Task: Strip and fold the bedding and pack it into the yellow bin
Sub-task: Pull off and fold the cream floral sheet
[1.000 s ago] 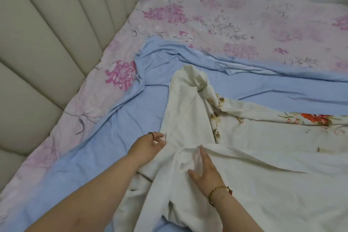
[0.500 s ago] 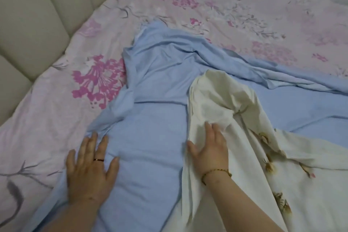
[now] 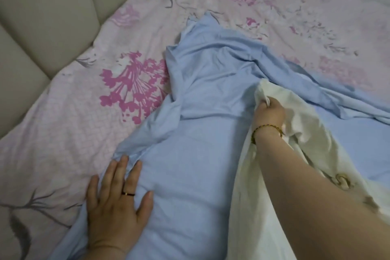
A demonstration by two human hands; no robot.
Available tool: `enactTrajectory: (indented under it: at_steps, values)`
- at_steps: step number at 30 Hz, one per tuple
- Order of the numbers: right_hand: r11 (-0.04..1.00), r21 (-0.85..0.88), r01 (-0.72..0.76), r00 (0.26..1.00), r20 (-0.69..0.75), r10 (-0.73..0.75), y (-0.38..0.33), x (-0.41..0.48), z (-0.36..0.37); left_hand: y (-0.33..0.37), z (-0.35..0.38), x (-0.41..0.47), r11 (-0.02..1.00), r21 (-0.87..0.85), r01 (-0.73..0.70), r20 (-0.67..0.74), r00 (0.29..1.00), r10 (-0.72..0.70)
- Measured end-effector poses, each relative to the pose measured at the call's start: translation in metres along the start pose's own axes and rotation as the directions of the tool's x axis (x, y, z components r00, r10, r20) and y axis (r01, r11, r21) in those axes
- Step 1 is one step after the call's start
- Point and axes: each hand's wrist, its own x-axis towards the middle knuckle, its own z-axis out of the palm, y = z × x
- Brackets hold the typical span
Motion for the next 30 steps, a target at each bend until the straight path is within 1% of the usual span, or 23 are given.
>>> enactTrajectory:
  at_steps: [1, 3, 5, 7, 9, 11, 16, 20, 21, 23, 24, 26, 28, 30]
  values:
    - [0.994, 0.091, 0.056, 0.998, -0.011, -0.056, -0.015, -0.004, 0.008, -0.002, 0.002, -0.001, 1.000, 0.008, -0.007, -0.030, 1.000, 0.007]
    - [0.955, 0.239, 0.175, 0.983, 0.014, -0.183, -0.052, -0.010, 0.030, -0.001, 0.004, 0.001, 1.000, 0.012, -0.018, -0.082, 0.996, 0.018]
    - [0.921, 0.315, 0.231, 0.958, 0.094, -0.272, -0.078, -0.019, 0.053, 0.001, 0.007, 0.001, 0.999, 0.032, -0.039, -0.121, 0.992, 0.042]
    - [0.922, 0.283, 0.264, 0.920, 0.215, -0.329, -0.082, -0.026, 0.077, 0.001, 0.007, 0.002, 0.998, 0.046, -0.039, -0.132, 0.990, 0.045]
    - [0.936, 0.211, 0.283, 0.869, 0.357, -0.343, -0.067, -0.034, 0.094, 0.001, 0.006, 0.003, 0.998, 0.049, -0.033, -0.112, 0.993, 0.038]
    - [0.933, 0.182, 0.312, 0.817, 0.450, -0.361, -0.056, -0.036, 0.100, 0.002, 0.005, 0.004, 0.998, 0.063, -0.018, -0.090, 0.996, 0.024]
    - [0.902, 0.204, 0.379, 0.746, 0.510, -0.429, -0.061, -0.035, 0.094, 0.003, 0.004, 0.003, 0.993, 0.112, -0.033, -0.100, 0.994, 0.045]
    - [0.914, 0.162, 0.373, 0.656, 0.650, -0.383, -0.053, -0.049, 0.095, 0.005, 0.005, 0.001, 0.992, 0.123, -0.006, -0.128, 0.992, 0.022]
    - [0.911, 0.170, 0.376, 0.632, 0.672, -0.386, -0.055, -0.052, 0.089, 0.005, 0.004, 0.002, 0.992, 0.126, -0.007, -0.133, 0.991, 0.023]
    - [0.910, 0.197, 0.364, 0.611, 0.687, -0.393, -0.049, -0.060, 0.065, 0.007, 0.004, 0.001, 0.989, 0.145, -0.032, -0.155, 0.986, 0.055]
    - [0.908, 0.200, 0.368, 0.604, 0.691, -0.396, -0.042, -0.066, 0.051, 0.007, 0.004, 0.002, 0.990, 0.137, -0.031, -0.134, 0.990, 0.049]
    - [0.890, 0.172, 0.422, 0.590, 0.694, -0.413, -0.018, -0.079, 0.014, 0.009, 0.002, 0.003, 0.991, 0.134, -0.017, -0.099, 0.995, 0.031]
    - [0.856, 0.073, 0.512, 0.562, 0.725, -0.399, 0.023, -0.102, -0.035, 0.013, -0.003, -0.003, 0.986, 0.163, 0.030, -0.015, 0.999, -0.028]
    - [0.806, -0.066, 0.588, 0.521, 0.793, -0.315, 0.071, -0.126, -0.083, 0.019, -0.011, -0.002, 0.974, 0.210, 0.088, 0.112, 0.987, -0.113]
